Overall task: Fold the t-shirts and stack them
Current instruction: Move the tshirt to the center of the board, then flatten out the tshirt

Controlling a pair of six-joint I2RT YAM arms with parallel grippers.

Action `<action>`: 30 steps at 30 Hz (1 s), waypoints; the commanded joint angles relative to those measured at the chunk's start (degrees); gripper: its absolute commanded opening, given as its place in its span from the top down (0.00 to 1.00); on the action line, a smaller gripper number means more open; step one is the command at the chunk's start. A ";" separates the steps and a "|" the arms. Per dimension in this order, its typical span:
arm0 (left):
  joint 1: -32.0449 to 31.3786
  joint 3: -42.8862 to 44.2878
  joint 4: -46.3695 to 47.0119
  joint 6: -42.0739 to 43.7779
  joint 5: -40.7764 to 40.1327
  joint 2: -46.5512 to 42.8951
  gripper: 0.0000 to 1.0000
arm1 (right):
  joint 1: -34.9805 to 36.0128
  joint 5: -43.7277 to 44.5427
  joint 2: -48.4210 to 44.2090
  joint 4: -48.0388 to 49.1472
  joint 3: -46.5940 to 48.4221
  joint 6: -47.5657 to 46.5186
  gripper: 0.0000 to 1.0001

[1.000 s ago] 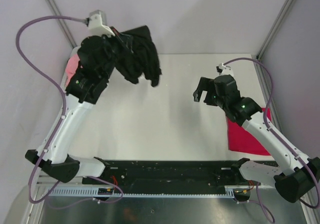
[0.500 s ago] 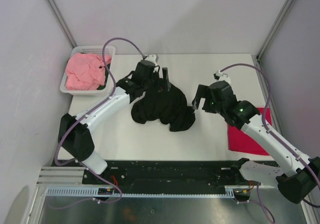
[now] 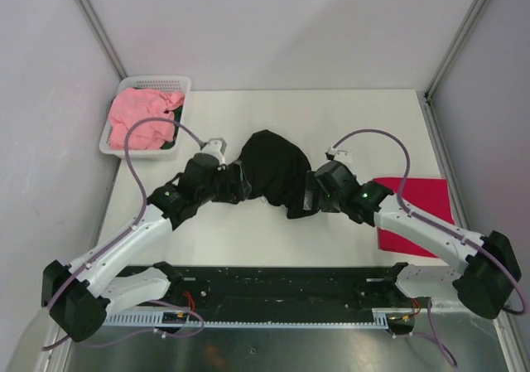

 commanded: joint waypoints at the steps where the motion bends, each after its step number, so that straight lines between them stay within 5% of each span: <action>1: -0.94 -6.53 -0.51 -4.19 -0.18 -1.66 0.11 | 2.27 1.89 3.85 8.44 0.02 0.50 0.11; 12: 4.25 -12.14 -0.56 -9.42 -5.93 -3.61 0.12 | 10.58 1.91 24.08 17.20 14.05 -3.70 0.20; 19: 10.48 -11.55 -0.71 -7.11 -3.41 -4.15 0.13 | 11.03 5.04 33.45 12.35 19.44 -0.12 0.24; 30: 11.32 -10.68 -0.95 -4.65 -1.20 -4.58 0.14 | -0.61 8.43 39.82 7.01 18.79 -2.83 0.39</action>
